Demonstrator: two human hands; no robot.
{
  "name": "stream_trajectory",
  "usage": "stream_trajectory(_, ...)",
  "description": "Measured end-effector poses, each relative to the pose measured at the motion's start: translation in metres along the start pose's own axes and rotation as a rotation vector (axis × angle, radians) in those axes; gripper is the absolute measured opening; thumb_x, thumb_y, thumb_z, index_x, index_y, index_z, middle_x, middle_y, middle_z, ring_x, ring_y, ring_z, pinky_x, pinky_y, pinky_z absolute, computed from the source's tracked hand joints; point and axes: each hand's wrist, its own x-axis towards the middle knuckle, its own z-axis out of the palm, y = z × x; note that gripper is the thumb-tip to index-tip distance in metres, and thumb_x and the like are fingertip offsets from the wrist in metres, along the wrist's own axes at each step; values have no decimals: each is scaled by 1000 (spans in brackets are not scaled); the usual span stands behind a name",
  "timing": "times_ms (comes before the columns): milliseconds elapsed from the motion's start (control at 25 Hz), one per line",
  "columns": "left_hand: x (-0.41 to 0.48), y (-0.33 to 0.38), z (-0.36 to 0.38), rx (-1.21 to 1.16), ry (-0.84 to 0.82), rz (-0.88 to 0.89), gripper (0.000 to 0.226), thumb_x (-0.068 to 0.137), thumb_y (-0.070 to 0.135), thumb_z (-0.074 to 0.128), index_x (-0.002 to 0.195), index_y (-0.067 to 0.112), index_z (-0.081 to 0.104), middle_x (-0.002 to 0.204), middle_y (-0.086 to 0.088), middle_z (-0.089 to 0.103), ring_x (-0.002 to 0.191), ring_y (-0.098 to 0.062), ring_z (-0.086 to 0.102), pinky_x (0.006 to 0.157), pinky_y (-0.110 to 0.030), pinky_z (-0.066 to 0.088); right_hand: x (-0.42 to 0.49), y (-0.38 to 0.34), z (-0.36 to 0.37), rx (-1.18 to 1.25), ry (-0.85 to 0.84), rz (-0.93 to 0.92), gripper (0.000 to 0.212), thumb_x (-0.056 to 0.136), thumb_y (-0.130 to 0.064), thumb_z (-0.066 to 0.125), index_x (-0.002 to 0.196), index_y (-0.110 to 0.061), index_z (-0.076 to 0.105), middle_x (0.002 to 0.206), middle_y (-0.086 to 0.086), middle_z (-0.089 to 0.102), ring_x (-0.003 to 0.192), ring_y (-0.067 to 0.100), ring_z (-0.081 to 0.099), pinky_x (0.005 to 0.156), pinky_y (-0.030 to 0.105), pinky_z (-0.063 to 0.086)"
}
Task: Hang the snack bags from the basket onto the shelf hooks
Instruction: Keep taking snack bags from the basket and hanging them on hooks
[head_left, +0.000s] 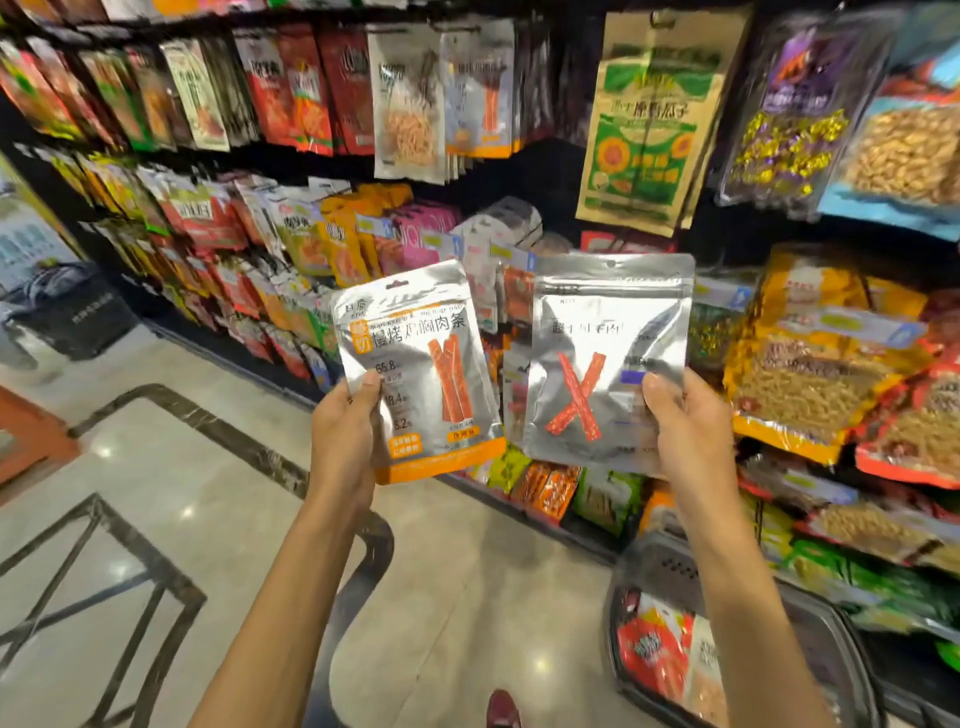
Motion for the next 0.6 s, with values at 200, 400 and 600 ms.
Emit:
stream_trajectory(200,95,26,32,35,-15,72,20,102,20,49,96,16,69,91,1,75,85,-13,70,82,-35,54,86,-12,42,-19,11,-23,17,101,-23,52,109,-16,66,90,-10,65,88,10,61,82,35,49)
stream_trajectory(400,171,41,61,23,-62,115,21,102,20,49,103,10,68,88,0,73,81,-13,67,78,-31,53,145,-21,75,-41,-1,-49,25,100,-32,52,108,-14,67,90,-9,69,92,20,68,84,39,52)
stream_trajectory(600,250,56,80,0,-150,132,19,100,27,53,91,18,68,82,-2,67,78,-14,61,76,-29,49,194,-36,105,-55,93,-82,25,100,-31,52,107,-16,70,97,4,74,93,24,70,87,44,53)
